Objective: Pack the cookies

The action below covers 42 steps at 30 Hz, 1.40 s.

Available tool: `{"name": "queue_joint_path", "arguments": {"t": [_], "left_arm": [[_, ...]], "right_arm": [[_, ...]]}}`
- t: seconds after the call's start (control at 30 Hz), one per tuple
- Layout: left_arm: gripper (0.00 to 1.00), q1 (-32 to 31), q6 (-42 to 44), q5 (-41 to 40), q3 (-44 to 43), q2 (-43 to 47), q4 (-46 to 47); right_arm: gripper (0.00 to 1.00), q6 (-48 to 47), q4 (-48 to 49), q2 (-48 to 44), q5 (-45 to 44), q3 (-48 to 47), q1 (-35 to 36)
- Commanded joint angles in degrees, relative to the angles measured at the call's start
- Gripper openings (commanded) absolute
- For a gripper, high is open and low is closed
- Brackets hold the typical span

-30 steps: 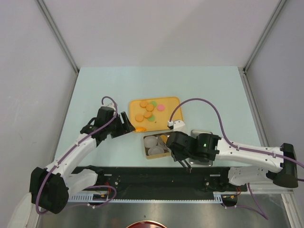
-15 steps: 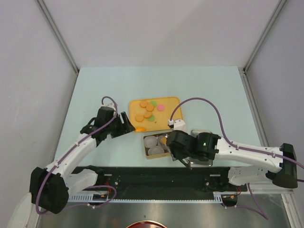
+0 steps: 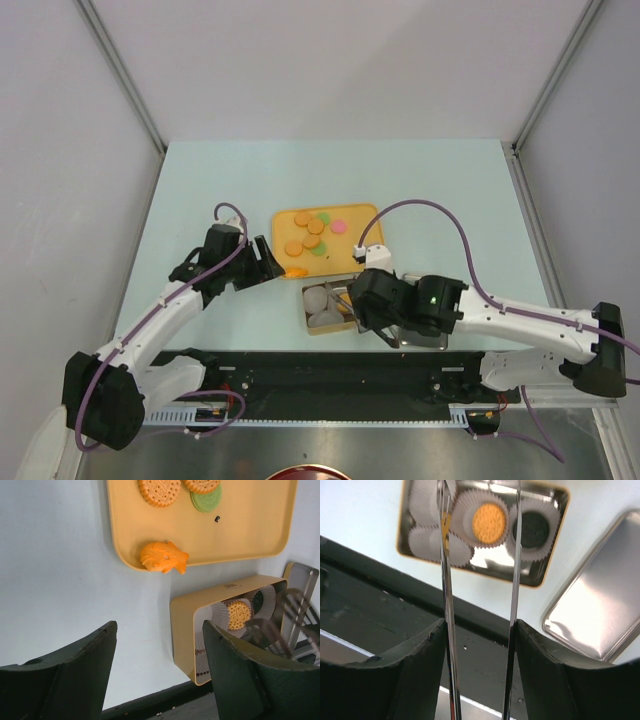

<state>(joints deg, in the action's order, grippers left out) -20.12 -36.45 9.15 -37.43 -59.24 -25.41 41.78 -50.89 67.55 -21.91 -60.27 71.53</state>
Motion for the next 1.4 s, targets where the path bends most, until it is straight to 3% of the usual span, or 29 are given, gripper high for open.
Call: {"name": "queue_joint_path", "arguments": {"t": [0.0, 0.2, 0.4, 0.93, 1.37], "left_arm": [[0.75, -0.3, 0.8, 0.1, -1.2, 0.4, 1.3], [0.75, -0.3, 0.9, 0.1, -1.0, 0.7, 1.0], [0.75, -0.3, 1.4, 0.1, -1.1, 0.7, 0.4], [0.75, -0.3, 2.0, 0.0, -1.4, -1.1, 0.4], [0.75, -0.3, 1.9, -0.1, -1.2, -1.4, 0.6]], "right_arm": [[0.60, -4.6, 3.5, -0.6, -3.1, -6.9, -4.2], [0.59, -12.8, 9.8, 5.2, 4.8, -8.5, -17.4], [0.59, -19.0, 15.6, 14.3, 11.0, -9.8, -26.2], [0.58, -22.0, 20.7, 29.9, 16.1, -16.9, -31.3], [0.57, -22.2, 21.3, 32.0, 17.1, -16.6, -33.7]]}}
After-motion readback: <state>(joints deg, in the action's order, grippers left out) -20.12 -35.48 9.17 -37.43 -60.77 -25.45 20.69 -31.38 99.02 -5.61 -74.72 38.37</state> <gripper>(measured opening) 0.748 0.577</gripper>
